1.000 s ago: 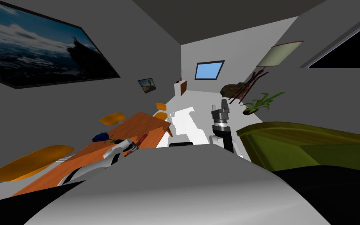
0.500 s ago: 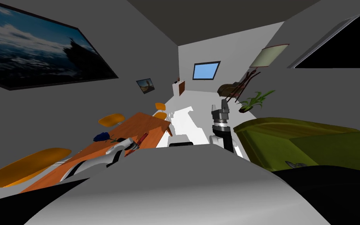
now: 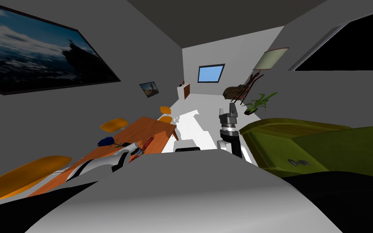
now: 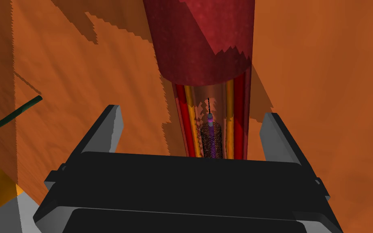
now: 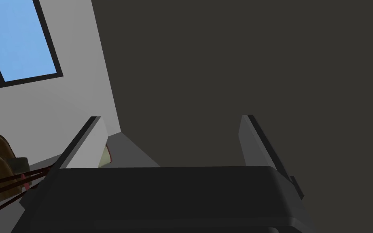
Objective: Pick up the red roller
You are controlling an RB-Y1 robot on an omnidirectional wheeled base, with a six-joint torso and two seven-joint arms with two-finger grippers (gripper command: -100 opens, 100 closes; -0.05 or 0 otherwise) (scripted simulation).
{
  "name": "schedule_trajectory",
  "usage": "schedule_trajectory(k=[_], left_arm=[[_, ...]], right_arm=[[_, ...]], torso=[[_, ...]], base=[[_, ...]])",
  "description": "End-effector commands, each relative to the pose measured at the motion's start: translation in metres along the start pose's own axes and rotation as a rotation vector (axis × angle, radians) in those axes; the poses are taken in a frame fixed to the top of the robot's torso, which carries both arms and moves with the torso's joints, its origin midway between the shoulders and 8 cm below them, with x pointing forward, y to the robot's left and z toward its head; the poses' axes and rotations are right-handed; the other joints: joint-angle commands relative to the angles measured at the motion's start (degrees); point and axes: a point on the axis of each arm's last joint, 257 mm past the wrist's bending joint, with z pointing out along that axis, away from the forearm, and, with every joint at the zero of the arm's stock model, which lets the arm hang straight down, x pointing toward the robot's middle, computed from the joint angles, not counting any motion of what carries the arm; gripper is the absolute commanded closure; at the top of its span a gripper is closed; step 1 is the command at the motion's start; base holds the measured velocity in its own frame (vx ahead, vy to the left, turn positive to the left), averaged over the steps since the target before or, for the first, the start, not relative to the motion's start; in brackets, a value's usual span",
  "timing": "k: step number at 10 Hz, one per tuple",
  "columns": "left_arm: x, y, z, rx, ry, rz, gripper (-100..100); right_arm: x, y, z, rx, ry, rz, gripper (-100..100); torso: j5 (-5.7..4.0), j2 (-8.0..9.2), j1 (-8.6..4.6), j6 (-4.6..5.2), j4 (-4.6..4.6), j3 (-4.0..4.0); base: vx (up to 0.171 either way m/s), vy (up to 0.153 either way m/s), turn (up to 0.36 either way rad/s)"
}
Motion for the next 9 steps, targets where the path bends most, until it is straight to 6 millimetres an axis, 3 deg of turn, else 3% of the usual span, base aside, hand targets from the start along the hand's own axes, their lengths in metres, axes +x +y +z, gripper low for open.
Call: schedule_trajectory(k=[1, 5, 6, 7, 9], left_arm=[[0.0000, 0.0000, 0.0000, 0.000, 0.000, 0.000, 100], [-0.0002, 0.0011, 0.0003, -0.002, 0.000, -0.002, 100], [-0.0001, 0.0013, 0.0003, -0.002, 0.000, -0.002, 0], [-0.0014, 0.0010, 0.0000, -0.003, -0.004, -0.003, 100], [0.0004, 0.0040, 0.0002, -0.010, 0.010, 0.015, 100]], right_arm=[[0.0000, 0.0000, 0.0000, 0.000, 0.000, 0.000, 0], [0.0000, 0.0000, 0.0000, 0.000, 0.000, 0.000, 0], [0.0000, 0.0000, 0.0000, 0.000, 0.000, 0.000, 0], [0.0000, 0.0000, 0.0000, 0.000, 0.000, 0.000, 0], [0.0000, 0.0000, 0.0000, 0.000, 0.000, 0.000, 0]], torso=[[0.00, 0.00, 0.00, 0.00, 0.00, 0.00], [-0.07, -0.12, -0.09, 0.04, -0.02, -0.07], [-0.09, -0.12, -0.10, 0.03, -0.01, -0.07], [-0.10, -0.12, -0.12, 0.03, -0.01, -0.06], [-0.13, -0.13, -0.19, 0.04, -0.01, -0.07]], base=[[-0.006, 0.000, 0.002], [0.000, 0.000, 0.000], [0.000, 0.000, 0.000], [0.008, -0.005, 0.007], [0.034, -0.012, 0.050]])
